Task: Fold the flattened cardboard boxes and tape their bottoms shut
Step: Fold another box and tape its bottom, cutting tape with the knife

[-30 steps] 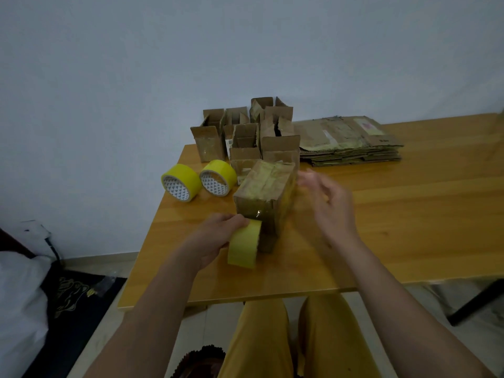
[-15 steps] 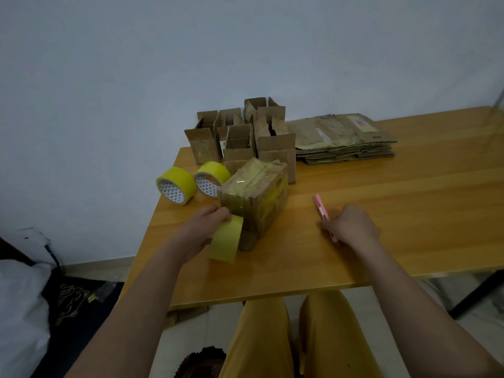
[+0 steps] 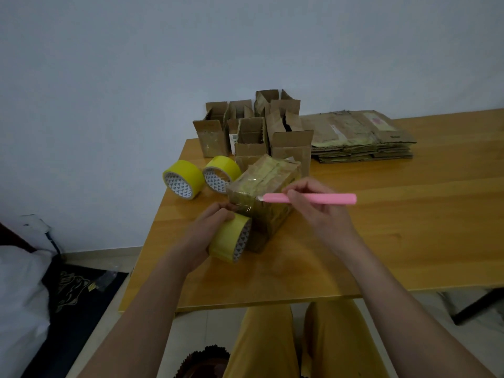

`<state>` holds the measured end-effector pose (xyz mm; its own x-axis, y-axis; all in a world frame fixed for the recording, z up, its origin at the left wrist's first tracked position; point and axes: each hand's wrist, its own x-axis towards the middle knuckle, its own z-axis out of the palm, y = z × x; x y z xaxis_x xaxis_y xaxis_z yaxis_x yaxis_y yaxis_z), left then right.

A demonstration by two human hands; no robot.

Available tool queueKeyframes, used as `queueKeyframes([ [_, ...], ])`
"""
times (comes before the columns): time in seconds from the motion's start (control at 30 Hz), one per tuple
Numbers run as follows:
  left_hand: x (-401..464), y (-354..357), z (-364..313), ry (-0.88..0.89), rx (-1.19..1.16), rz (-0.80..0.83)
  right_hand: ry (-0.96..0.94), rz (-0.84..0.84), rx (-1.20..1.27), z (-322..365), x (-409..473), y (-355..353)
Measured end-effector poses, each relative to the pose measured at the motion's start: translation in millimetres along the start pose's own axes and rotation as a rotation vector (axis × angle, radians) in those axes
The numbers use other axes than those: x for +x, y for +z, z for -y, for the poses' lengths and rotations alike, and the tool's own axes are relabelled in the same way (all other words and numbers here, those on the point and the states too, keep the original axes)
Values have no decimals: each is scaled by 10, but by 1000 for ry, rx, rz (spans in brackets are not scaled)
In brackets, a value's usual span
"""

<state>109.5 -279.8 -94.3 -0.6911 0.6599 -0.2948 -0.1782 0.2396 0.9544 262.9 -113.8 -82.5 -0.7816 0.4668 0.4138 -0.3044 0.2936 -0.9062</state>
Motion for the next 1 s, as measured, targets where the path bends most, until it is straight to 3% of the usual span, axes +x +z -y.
queueKeyframes([
  [0.17,23,-38,49,-1,4,-61,-188,42,-242,-110,25,147],
  [0.33,46,-77,43,58,17,0,-255,62,-434,-182,93,228],
  [0.63,57,-89,32,64,28,38,36,-6,-112,-51,51,159],
  [1.0,28,-59,54,43,-18,15,1,-5,-188,-195,58,307],
])
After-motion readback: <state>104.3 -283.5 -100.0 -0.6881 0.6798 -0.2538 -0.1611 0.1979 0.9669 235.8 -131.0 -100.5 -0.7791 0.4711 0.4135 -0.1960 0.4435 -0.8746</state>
